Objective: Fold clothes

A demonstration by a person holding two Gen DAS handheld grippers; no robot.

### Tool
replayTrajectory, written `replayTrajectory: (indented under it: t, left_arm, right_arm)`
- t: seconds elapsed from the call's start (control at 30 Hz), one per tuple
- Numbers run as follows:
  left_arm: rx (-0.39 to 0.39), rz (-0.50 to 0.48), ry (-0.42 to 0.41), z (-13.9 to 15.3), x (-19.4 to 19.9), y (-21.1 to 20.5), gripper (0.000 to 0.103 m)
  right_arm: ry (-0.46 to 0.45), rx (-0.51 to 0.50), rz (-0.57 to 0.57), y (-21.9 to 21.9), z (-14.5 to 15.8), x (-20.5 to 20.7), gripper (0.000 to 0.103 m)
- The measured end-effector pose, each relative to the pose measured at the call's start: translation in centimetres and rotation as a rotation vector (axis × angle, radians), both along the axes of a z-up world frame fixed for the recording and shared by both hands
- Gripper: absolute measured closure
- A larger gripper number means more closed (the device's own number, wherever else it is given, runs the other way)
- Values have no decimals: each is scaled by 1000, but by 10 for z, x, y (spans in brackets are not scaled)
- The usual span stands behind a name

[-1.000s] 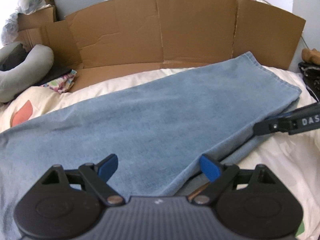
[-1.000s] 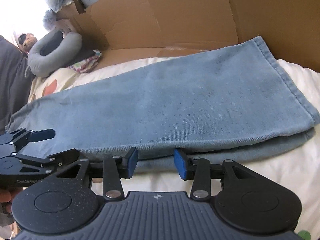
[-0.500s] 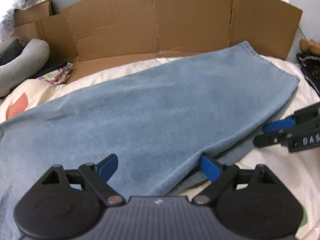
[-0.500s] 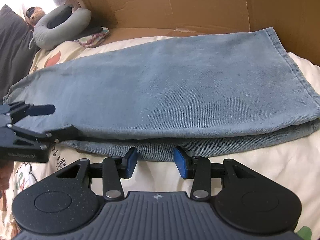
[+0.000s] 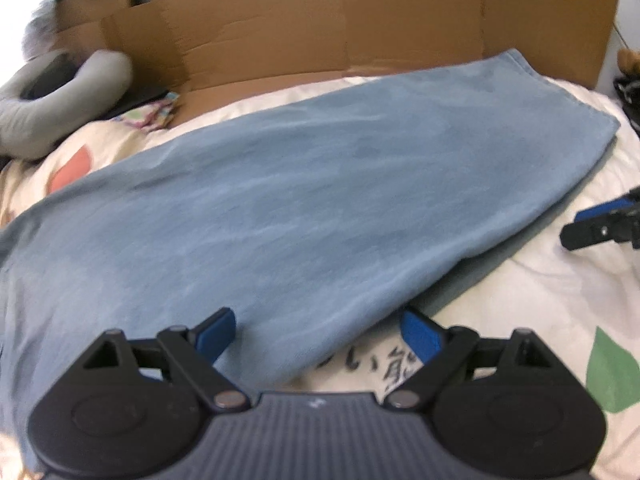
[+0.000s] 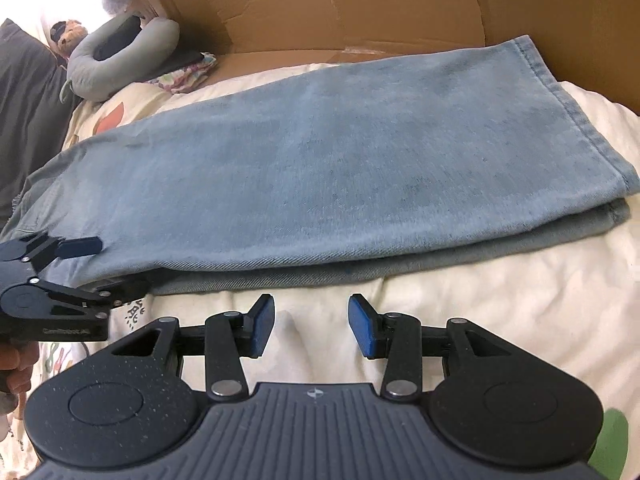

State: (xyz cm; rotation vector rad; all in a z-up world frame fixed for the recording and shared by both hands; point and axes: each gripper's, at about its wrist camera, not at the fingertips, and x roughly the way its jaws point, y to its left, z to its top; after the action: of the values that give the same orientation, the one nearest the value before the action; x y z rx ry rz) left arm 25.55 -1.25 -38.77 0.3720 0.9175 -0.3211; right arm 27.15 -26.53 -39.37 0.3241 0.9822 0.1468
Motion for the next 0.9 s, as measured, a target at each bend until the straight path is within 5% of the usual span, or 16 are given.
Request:
replayTrajectory:
  t: [0.47,0.77,0.9]
  left_arm:
    - [43,220,-65,16,-26,74,12]
    - [138,228,-111,0,-18,82,12]
    - [110,254,-164,14,-14,90,12]
  right_arm:
    - [0,1,21,5,2,-10,55]
    - [-17,25,82,27,5,-8,55]
    - [-36,23,152,52,10,4,55]
